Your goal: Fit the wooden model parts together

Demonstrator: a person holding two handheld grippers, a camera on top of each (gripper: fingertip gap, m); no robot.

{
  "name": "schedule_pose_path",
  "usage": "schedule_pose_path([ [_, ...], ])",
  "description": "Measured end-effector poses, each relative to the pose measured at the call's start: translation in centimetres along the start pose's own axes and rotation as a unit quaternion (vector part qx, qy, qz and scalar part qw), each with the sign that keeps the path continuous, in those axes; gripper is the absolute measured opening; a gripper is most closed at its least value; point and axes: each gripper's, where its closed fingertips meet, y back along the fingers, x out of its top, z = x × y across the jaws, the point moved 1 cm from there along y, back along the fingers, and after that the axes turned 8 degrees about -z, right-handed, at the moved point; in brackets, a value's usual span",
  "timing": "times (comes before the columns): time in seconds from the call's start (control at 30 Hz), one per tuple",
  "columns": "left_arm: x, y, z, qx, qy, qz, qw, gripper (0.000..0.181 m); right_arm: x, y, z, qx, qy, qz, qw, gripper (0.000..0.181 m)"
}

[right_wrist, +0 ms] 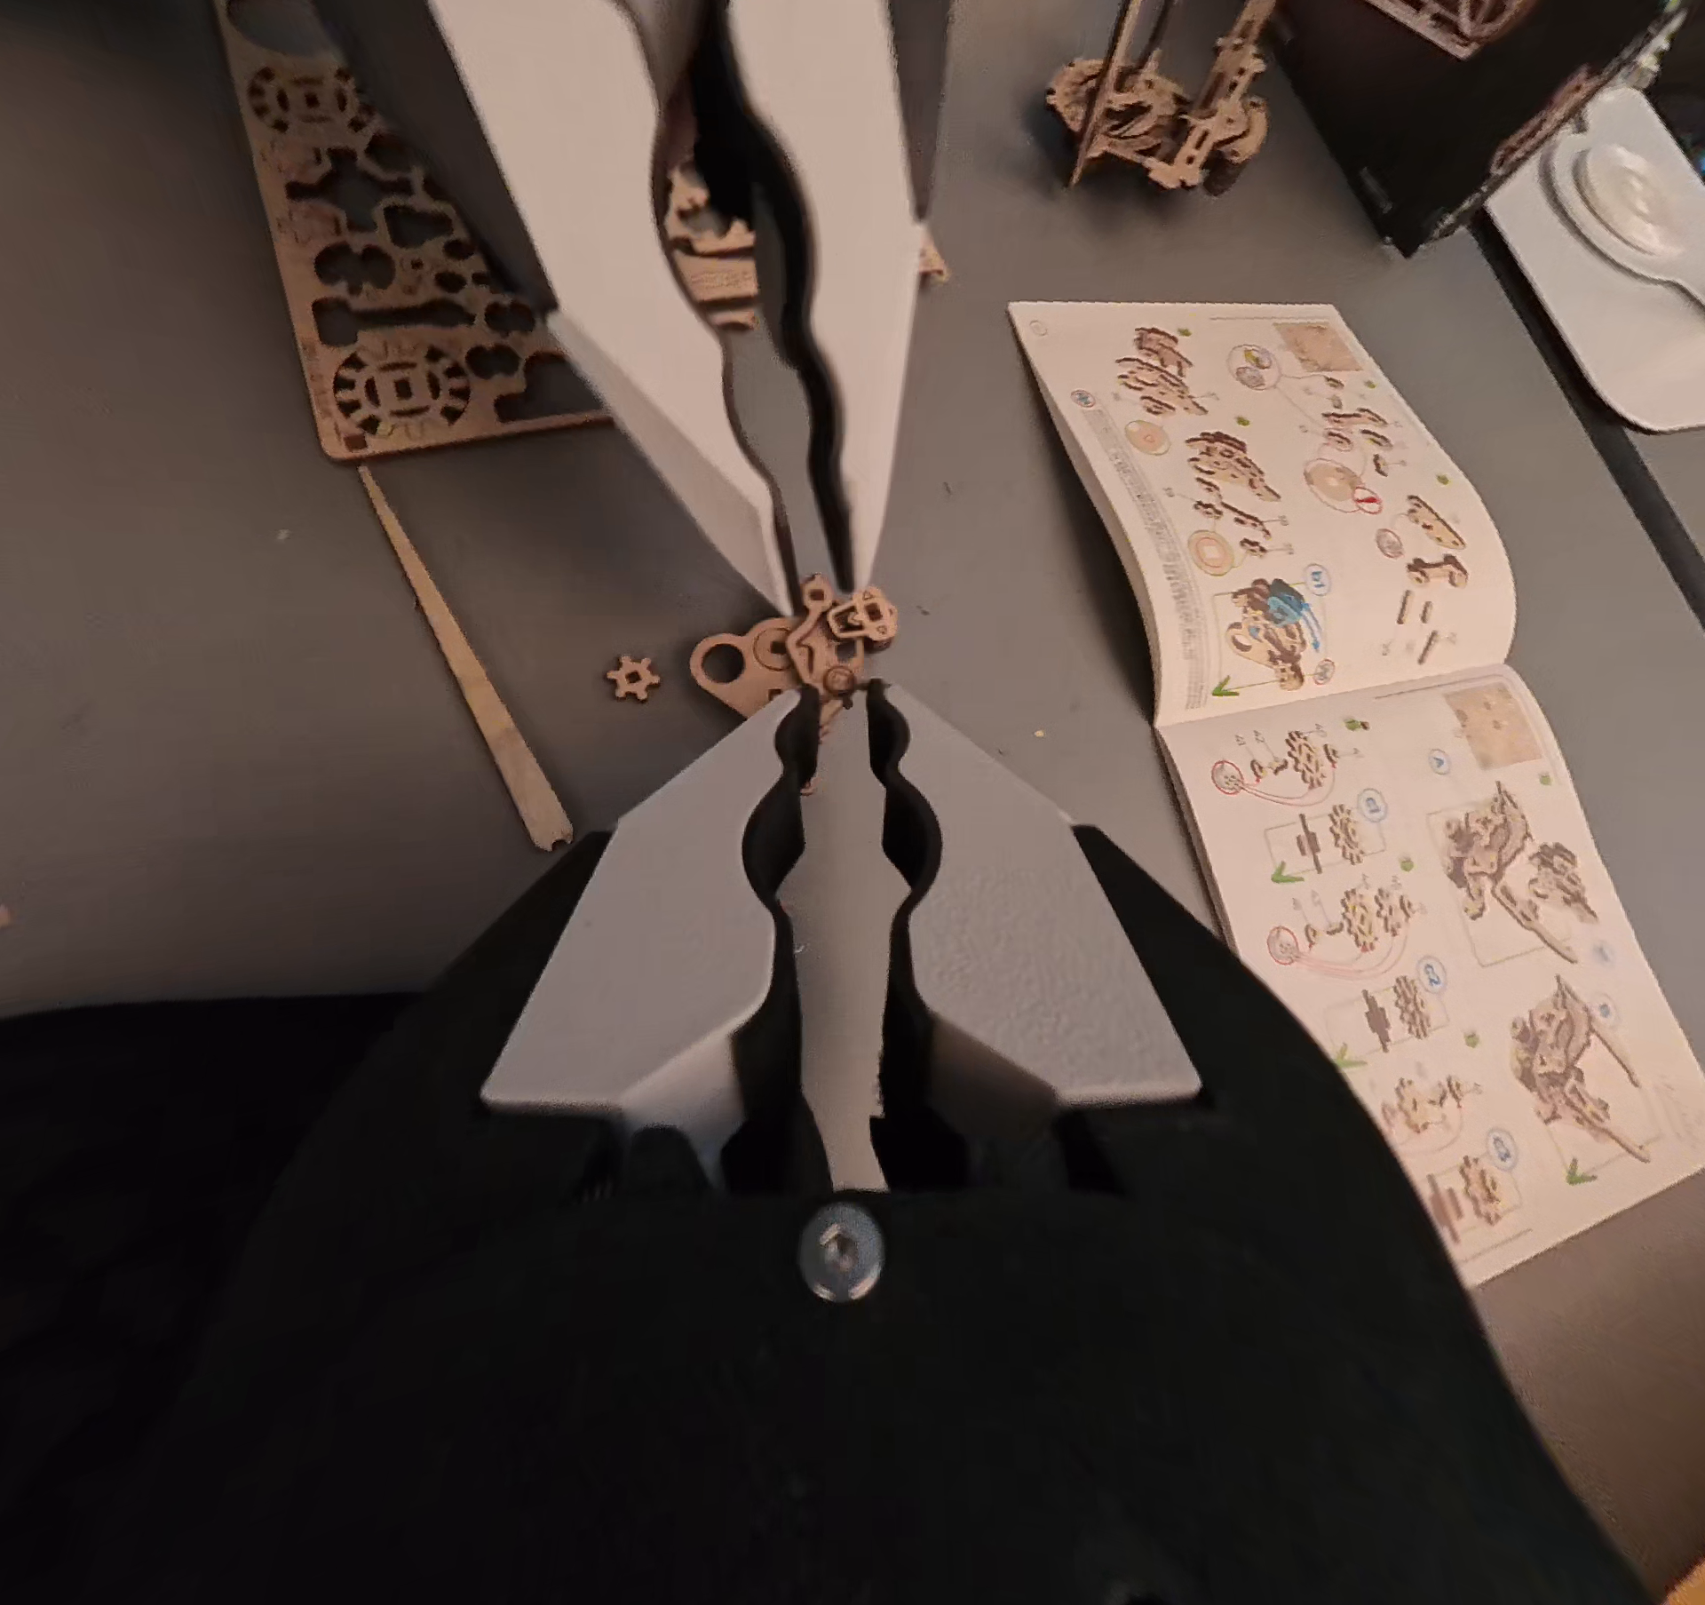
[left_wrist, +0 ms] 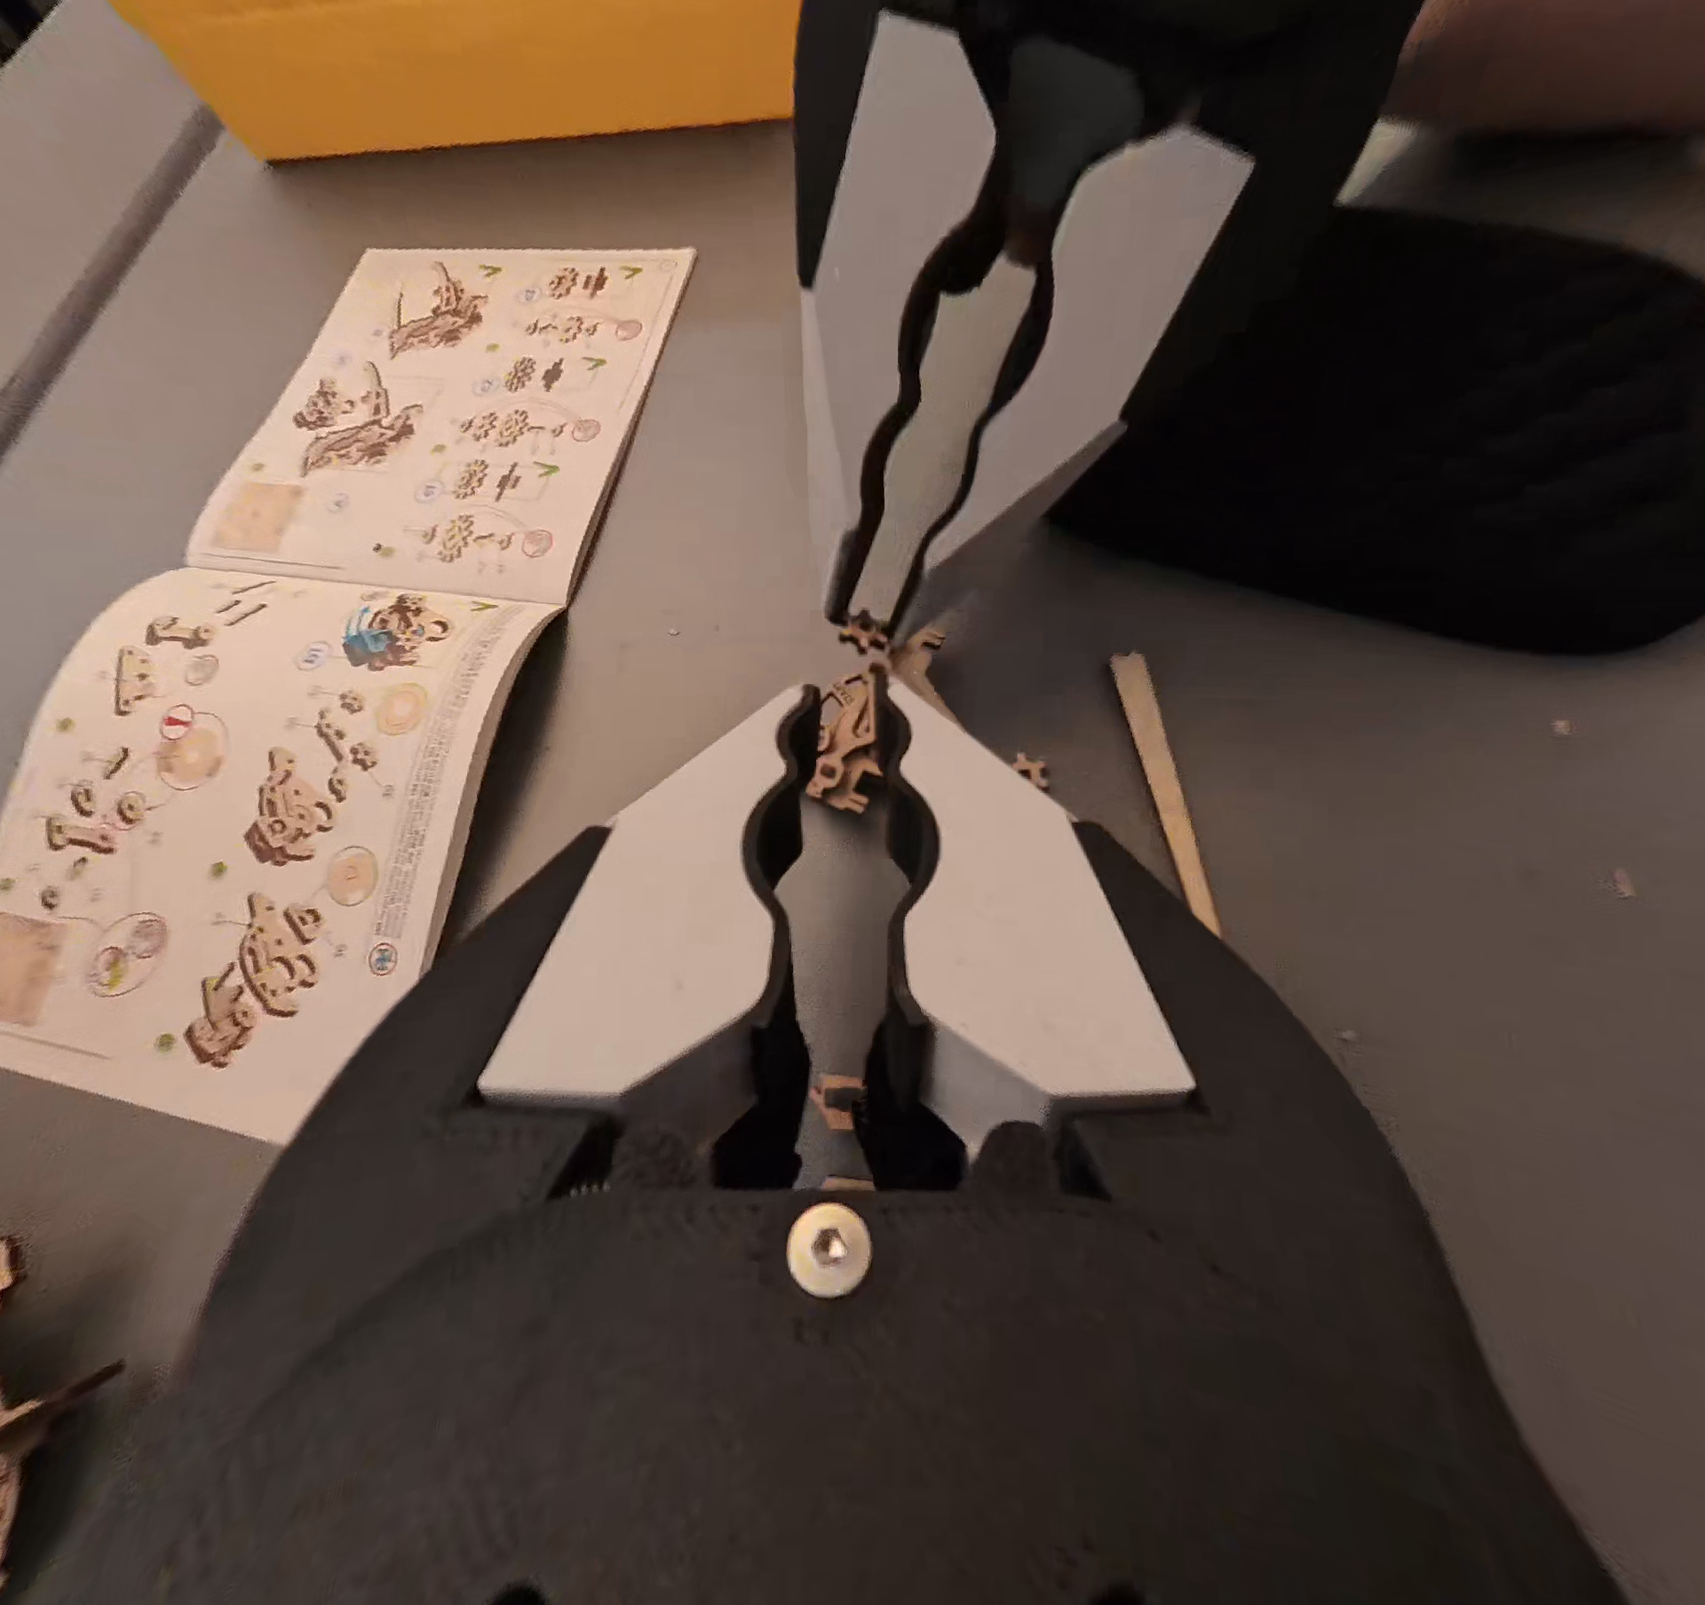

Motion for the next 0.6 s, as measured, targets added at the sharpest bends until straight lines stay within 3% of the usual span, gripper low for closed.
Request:
schedule_pose_path([
  [0.17,0.5,-1.0,0.1,0.008,-0.002,0.000,1.000,0.004,0.8,0.9,0.3,0.014,-0.034,0.030,0.999,0.009],
  [0.6,1.2,-0.8,0.3,0.020,-0.009,0.013,1.000,0.003,0.6,1.1,0.1,-0.005,-0.010,0.021,1.000,0.008],
])
